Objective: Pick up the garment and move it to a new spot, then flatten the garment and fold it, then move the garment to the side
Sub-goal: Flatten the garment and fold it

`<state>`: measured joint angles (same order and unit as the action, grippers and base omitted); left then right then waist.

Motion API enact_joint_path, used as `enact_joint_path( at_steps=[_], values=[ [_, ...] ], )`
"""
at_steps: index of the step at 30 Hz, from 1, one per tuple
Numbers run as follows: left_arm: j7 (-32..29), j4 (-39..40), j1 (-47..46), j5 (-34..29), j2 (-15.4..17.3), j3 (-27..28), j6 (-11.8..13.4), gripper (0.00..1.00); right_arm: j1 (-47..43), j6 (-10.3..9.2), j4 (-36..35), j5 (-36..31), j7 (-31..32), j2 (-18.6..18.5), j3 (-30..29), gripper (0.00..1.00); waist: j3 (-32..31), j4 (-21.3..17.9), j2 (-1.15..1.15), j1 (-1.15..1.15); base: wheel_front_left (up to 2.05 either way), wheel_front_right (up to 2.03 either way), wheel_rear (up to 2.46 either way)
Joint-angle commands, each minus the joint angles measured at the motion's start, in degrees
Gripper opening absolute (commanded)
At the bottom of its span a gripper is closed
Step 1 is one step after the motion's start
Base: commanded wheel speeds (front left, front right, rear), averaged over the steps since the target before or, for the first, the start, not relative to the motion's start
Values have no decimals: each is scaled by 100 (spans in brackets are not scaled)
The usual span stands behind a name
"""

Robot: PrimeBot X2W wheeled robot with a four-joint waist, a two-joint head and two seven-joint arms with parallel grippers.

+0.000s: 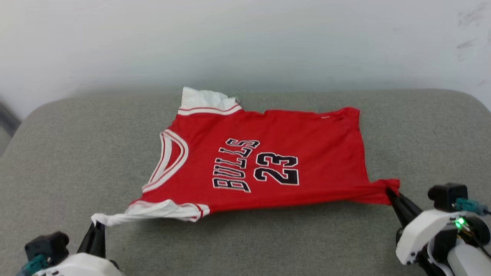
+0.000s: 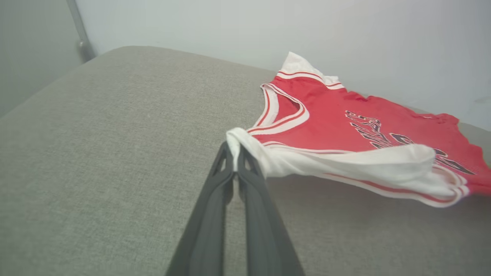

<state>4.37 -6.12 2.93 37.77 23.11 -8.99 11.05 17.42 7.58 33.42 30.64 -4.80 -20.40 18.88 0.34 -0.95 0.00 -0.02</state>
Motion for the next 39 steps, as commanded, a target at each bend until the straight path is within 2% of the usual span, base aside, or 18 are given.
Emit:
enact_joint_path(
  at_steps=[1,5,8,12,16,19,23,31,36,37,38,39],
  values=[
    [-143,448,375,17,119,121,251,0,-439,-16,-362,-128,193,-58,-297,0,-125,16,0,2,0,0,0],
    [-464,1504,946,-45,229,198,659,0,-1311,-15,-1460,-453,833,151,-1022,0,-154,45,0,2,0,0,0],
    [-650,2024,1093,-106,304,197,838,0,-1856,-15,-2280,-739,1493,371,-1486,0,-133,50,0,2,0,0,0],
    [-870,2186,928,-155,392,94,849,0,-2098,-14,-2962,-958,2131,583,-1737,0,-40,31,0,2,0,0,0],
    [-1067,2009,486,-159,454,-82,689,0,-1966,-13,-3376,-1164,2830,719,-1824,0,227,-39,0,2,0,0,0],
    [-1147,1608,-141,-126,402,-232,481,0,-1611,-12,-3355,-1367,3243,724,-1673,0,590,-71,0,2,0,0,0],
    [-1223,1223,-521,-103,348,-352,343,0,-1324,-12,-3134,-1397,3320,722,-1542,0,828,-83,0,2,0,0,0],
    [-1260,-67,-1512,0,125,-578,-28,0,-498,-12,-2288,-1396,3005,650,-1097,0,1446,-114,0,2,0,0,0],
    [-1315,-803,-1919,87,-20,-731,-307,0,-134,-12,-1653,-1363,2685,634,-894,0,1625,-143,0,2,0,0,0],
    [-1322,-925,-1987,109,-45,-763,-353,25,-126,-13,-1529,-1343,2627,650,-850,42,1635,-147,0,2,0,0,0],
    [-1359,-1055,-2031,127,-72,-795,-409,53,-94,-12,-1420,-1347,2562,657,-812,91,1643,-152,0,2,0,0,0],
    [-1371,-1165,-2062,152,-112,-827,-452,100,-80,-13,-1332,-1337,2499,657,-781,100,1645,-156,0,2,0,0,0]
  ],
)
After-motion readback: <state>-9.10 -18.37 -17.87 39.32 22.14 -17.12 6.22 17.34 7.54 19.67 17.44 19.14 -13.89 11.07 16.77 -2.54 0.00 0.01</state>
